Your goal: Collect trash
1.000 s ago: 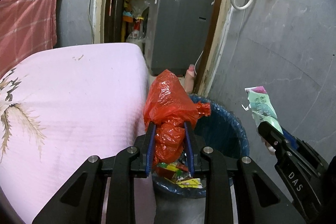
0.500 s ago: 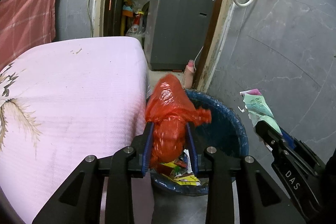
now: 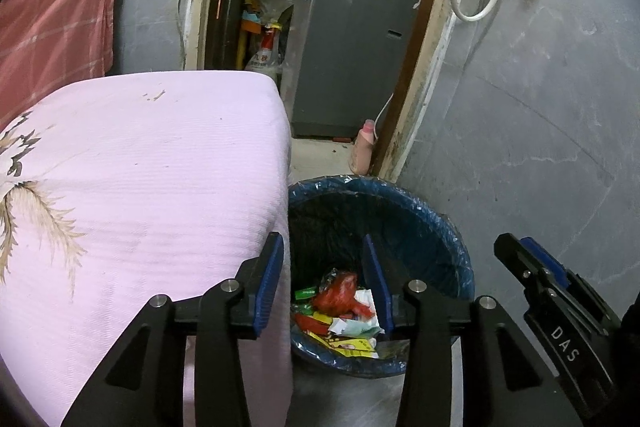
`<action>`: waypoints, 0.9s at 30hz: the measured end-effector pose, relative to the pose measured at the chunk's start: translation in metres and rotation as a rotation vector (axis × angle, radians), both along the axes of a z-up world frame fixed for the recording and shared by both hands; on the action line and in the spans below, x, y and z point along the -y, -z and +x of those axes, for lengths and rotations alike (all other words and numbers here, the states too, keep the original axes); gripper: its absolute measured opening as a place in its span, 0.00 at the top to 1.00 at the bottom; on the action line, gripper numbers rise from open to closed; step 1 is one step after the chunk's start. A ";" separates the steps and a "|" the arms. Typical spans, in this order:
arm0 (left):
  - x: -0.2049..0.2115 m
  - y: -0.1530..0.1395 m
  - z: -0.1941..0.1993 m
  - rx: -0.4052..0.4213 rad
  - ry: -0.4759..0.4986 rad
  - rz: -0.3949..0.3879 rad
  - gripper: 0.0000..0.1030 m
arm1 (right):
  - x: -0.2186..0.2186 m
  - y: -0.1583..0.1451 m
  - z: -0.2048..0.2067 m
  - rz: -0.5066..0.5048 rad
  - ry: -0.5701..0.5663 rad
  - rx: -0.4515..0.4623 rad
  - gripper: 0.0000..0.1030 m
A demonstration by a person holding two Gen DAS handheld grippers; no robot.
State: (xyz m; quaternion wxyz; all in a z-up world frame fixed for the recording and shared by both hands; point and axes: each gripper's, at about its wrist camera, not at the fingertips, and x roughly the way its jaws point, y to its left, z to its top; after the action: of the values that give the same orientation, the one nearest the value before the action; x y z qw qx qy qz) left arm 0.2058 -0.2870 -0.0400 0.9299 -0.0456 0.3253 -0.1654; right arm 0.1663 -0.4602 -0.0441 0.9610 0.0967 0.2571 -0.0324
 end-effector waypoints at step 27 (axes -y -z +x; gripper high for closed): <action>-0.030 -0.038 -0.014 0.125 -0.089 0.027 0.23 | 0.001 -0.034 -0.017 -0.018 0.055 0.114 0.15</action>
State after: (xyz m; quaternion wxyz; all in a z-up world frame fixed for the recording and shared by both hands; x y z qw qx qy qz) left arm 0.1917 -0.2575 -0.0019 0.9554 -0.0371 0.2663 -0.1218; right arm 0.1489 -0.4615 -0.0098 0.9737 0.0967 0.1989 -0.0554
